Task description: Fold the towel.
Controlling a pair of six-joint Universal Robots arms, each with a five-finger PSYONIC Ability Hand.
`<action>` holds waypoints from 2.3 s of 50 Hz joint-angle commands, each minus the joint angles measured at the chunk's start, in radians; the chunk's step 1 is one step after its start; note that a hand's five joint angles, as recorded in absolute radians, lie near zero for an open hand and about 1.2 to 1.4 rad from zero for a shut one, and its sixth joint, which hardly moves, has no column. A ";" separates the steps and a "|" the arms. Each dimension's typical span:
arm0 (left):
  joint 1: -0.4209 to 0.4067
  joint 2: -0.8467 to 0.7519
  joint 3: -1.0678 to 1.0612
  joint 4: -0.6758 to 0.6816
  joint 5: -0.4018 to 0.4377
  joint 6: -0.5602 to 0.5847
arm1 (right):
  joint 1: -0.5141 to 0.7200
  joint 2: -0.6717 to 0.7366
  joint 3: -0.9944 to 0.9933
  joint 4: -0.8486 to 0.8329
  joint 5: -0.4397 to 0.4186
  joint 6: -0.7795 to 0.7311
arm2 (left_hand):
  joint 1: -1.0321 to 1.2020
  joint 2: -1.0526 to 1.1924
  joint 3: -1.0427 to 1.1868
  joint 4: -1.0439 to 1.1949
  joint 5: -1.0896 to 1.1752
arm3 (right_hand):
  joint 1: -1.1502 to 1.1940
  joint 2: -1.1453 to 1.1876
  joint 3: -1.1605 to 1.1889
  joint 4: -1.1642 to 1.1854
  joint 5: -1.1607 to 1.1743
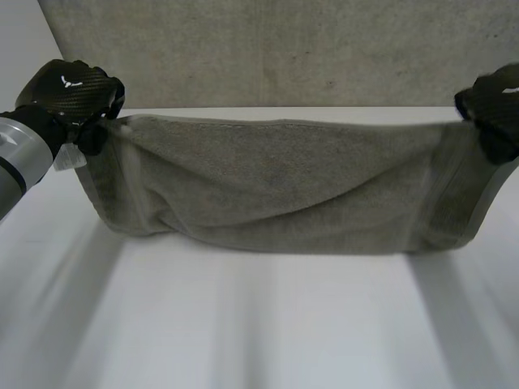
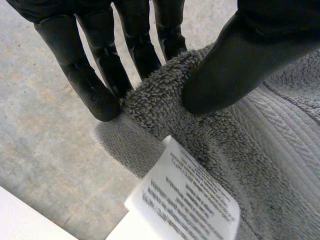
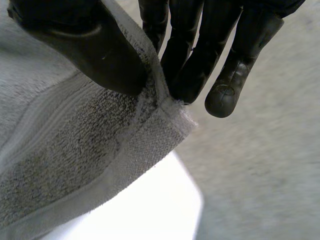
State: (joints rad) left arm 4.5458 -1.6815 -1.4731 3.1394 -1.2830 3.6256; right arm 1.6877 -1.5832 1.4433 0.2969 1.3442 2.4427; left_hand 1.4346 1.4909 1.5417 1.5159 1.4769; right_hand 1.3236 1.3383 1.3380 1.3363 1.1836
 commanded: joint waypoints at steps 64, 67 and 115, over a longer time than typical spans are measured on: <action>0.157 0.140 -0.390 0.400 0.166 -0.016 | 0.073 -0.107 0.169 -0.139 0.060 -0.106 | -0.038 -0.095 -0.145 -0.120 -0.255 | 0.073 0.058 0.058 0.060 0.038; 0.170 0.166 -0.414 0.390 0.201 -0.044 | 0.058 -0.113 0.170 -0.118 0.012 -0.108 | -0.038 -0.095 -0.145 -0.120 -0.255 | 0.073 0.058 0.058 0.060 0.038; -0.097 -0.874 0.603 0.156 -0.095 0.148 | 0.138 1.005 -0.696 -0.185 0.234 -0.090 | -0.839 -0.896 -0.947 -0.921 -1.056 | -0.684 -0.698 -0.698 -0.696 -0.718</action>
State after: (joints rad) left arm 4.4621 -2.4978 -0.9645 3.3226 -1.3698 3.7586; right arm 1.8056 -0.6300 0.8184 0.1106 1.5454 2.3549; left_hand 1.0618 1.0781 1.0824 1.0768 1.0867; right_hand 1.1062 1.1022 1.1078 1.1091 0.9306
